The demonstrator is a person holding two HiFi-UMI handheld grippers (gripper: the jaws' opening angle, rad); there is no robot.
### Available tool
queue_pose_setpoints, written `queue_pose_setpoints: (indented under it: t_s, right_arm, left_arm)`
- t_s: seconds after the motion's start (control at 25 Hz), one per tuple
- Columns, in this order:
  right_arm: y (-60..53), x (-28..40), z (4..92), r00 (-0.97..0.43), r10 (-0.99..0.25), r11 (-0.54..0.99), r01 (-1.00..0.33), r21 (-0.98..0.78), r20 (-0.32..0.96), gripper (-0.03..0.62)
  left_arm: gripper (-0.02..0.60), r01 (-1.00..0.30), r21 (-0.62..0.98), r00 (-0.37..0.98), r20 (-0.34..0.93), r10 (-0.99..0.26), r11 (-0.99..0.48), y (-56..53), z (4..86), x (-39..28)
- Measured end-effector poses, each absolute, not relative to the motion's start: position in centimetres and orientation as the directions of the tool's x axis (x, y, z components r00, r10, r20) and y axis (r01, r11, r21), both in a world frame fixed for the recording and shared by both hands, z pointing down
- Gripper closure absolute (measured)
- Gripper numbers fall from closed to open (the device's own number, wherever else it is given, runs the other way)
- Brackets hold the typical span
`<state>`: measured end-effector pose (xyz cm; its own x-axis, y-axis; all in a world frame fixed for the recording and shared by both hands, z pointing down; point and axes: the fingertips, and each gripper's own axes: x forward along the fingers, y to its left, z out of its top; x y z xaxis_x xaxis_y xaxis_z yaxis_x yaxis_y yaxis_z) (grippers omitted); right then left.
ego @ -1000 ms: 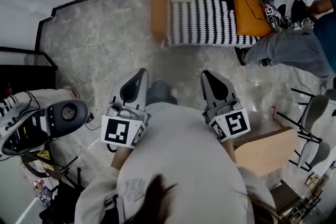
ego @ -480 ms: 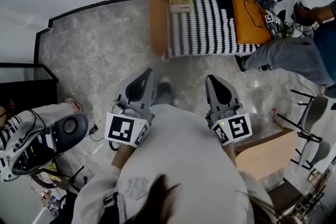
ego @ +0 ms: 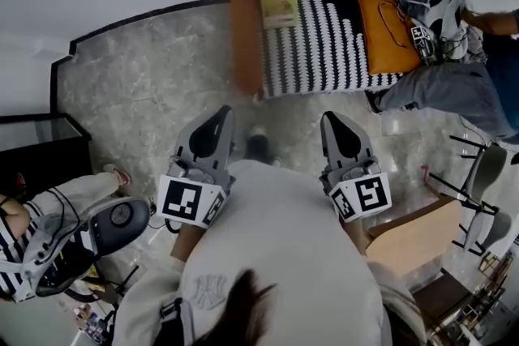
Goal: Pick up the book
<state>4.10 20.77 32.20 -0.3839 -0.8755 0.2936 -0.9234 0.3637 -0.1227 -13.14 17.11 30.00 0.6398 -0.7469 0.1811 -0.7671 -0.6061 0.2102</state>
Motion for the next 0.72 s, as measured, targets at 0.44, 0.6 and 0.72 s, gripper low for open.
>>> queue_pose_setpoints:
  t_s: [0.44,0.6,0.72]
  right_arm:
    - [19.2,2.3,32.1,-0.338,-0.89,0.326,-0.941,-0.091,0.305,0.576]
    - [18.9,2.1,32.0,-0.34,-0.885,0.333,-0.94,-0.075,0.318,0.576]
    - [18.3,1.5,31.9,-0.356,-0.877,0.353,-0.933,-0.071,0.324,0.576]
  left_arm:
    - [0.572,-0.752,0.251,0.654,0.161,-0.739,-0.61,14.4,30.6,-16.4]
    - [0.572,-0.756,0.276,0.644,0.158,-0.748,-0.593,14.4,31.2,-16.9]
    - [0.572,-0.765,0.286,0.632,0.164,-0.757,-0.577,14.4,31.7,-17.5]
